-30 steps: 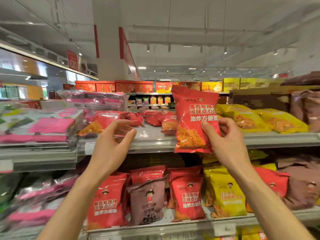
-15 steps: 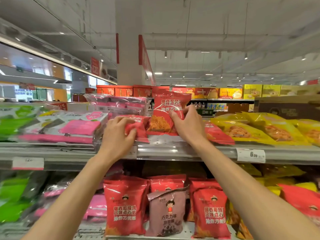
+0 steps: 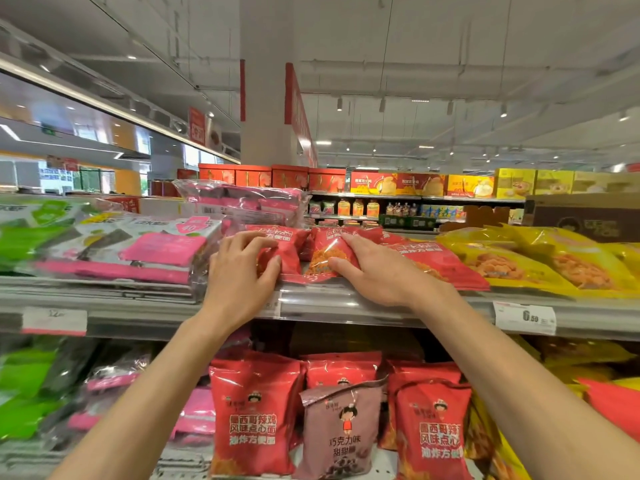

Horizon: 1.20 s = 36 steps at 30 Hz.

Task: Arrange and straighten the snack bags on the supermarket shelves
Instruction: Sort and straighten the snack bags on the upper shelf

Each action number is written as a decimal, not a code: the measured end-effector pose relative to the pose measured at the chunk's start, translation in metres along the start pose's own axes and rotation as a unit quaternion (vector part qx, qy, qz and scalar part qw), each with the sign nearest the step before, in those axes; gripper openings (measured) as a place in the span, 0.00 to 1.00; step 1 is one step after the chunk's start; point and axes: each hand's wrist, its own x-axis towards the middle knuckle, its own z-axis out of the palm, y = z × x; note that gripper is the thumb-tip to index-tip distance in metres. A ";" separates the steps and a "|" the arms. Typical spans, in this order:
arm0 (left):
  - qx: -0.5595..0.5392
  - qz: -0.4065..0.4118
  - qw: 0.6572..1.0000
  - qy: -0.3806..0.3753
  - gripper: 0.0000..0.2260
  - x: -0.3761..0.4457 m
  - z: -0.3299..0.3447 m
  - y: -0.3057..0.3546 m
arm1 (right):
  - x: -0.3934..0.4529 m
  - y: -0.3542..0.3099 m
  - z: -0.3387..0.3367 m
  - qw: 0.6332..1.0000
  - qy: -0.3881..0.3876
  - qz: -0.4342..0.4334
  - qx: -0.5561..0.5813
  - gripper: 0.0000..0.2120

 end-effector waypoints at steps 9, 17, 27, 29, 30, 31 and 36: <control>0.001 0.005 1.000 0.000 0.14 -0.003 -0.004 0.004 | -0.005 -0.003 0.002 1.000 0.018 0.010 0.004 0.35; -0.067 0.039 0.995 0.067 0.10 -0.029 -0.021 0.008 | -0.055 -0.005 -0.007 0.948 0.198 -0.010 0.248 0.17; -0.240 -0.102 0.964 0.049 0.05 -0.120 -0.026 0.017 | -0.148 0.017 0.052 0.857 0.218 0.074 0.460 0.04; -0.249 -0.127 0.960 0.034 0.05 -0.143 -0.015 0.014 | -0.162 0.024 0.077 0.851 0.206 0.105 0.471 0.05; -0.252 -0.139 0.957 0.027 0.06 -0.155 -0.009 0.012 | -0.169 0.028 0.090 0.846 0.203 0.122 0.477 0.05; -0.256 -0.152 0.954 0.020 0.06 -0.166 -0.001 0.011 | -0.176 0.031 0.105 0.840 0.200 0.138 0.486 0.05; -0.277 -0.228 0.933 -0.037 0.05 -0.221 0.037 0.003 | -0.204 0.037 0.170 0.818 0.162 0.210 0.510 0.05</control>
